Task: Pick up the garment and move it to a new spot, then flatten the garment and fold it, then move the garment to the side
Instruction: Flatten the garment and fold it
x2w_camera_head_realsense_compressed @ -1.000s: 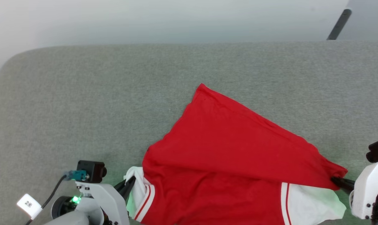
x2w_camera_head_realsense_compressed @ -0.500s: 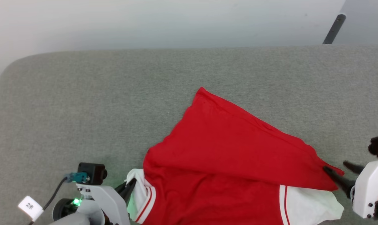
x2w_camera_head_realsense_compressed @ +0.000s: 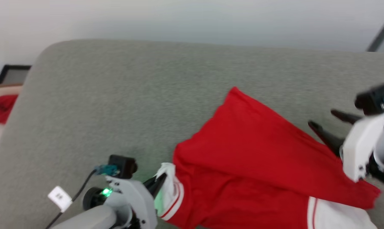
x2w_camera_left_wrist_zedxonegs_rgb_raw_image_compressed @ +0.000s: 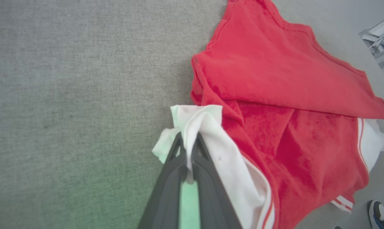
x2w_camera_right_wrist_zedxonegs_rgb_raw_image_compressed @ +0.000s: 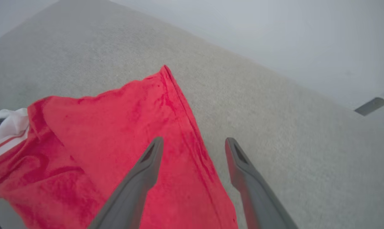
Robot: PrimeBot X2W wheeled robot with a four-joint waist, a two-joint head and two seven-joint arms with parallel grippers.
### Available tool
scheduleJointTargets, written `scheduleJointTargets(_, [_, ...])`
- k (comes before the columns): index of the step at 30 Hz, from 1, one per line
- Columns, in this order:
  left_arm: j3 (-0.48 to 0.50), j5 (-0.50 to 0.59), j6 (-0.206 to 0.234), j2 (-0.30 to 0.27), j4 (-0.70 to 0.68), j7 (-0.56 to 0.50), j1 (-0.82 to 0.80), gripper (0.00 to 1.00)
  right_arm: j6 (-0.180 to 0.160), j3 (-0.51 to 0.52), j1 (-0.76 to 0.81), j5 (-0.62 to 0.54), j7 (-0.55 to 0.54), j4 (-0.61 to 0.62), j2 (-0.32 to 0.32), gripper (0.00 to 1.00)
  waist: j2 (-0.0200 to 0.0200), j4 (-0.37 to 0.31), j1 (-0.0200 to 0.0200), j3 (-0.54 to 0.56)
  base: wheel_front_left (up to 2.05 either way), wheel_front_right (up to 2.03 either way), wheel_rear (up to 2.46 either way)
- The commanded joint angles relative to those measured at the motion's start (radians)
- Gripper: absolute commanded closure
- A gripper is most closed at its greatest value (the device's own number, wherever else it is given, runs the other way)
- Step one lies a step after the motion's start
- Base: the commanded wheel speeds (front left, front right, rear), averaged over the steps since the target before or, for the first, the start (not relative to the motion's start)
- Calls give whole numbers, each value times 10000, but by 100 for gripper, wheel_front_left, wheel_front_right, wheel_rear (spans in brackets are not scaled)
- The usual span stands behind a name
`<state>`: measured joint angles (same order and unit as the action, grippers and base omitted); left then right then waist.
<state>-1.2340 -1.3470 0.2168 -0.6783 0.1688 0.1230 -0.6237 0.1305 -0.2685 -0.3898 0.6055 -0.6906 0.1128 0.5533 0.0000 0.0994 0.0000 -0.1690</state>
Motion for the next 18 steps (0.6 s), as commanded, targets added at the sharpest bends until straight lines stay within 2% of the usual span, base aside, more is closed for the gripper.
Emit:
scheduleJointTargets(1, [-24, 149, -130, 209, 127, -22, -199, 100, 3, -379, -602, 40, 74, -420, -9, 0, 0, 838, 0, -315, 0, 0, 0])
scheduleJointTargets(7, [-114, 430, -548, 1054, 626, -132, -657, 100, 2, -1821, -2627, 366, 450, -2293, 190, 0, 0, 1896, 0, -742, 0, 0, 0])
scheduleJointTargets(8, [-114, 430, -548, 1054, 626, -132, -657, 100, 2, -1821, -2627, 366, 450, -2293, 190, 0, 0, 1896, 0, -742, 0, 0, 0])
scheduleJointTargets(18, [-229, 804, -1332, 2293, 1597, -164, -1169, 100, 2, -4179, -5109, 907, 847, -5785, 173, 0, 0, 3142, 0, -1358, 0, 0, 0])
